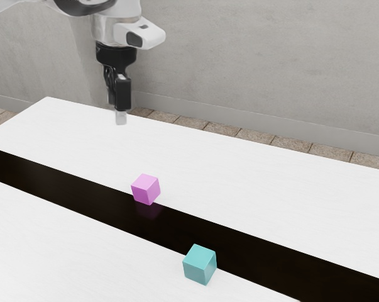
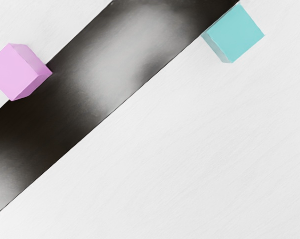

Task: Pick up the blue block with one arm, and put the blue block on the pink block with one arm

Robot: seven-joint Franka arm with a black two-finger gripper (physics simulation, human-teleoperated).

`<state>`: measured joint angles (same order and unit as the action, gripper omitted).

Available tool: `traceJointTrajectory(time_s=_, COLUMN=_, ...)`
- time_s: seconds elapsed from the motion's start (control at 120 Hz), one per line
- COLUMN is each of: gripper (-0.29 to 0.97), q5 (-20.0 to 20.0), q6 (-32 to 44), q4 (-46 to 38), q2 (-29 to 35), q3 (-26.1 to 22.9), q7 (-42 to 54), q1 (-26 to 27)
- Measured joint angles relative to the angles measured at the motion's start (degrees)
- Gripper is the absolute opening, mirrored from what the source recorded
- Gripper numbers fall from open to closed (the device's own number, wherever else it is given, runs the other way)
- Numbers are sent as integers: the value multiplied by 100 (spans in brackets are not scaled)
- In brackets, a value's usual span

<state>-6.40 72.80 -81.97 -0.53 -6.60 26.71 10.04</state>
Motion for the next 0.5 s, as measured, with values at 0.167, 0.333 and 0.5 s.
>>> traceJointTrajectory(time_s=0.167, gripper=68, q5=205, q6=221, q4=-192, q2=80, q3=-6, q7=325, q1=359)
traceJointTrajectory(time_s=0.333, gripper=68, q5=448, q6=435, q4=-2026, q2=1441, q3=-60, q7=773, q1=-398)
traceJointTrajectory(time_s=0.5, gripper=68, q5=601, q6=1094, q4=-3042, q2=1510, q3=-290, q7=1483, q1=-383)
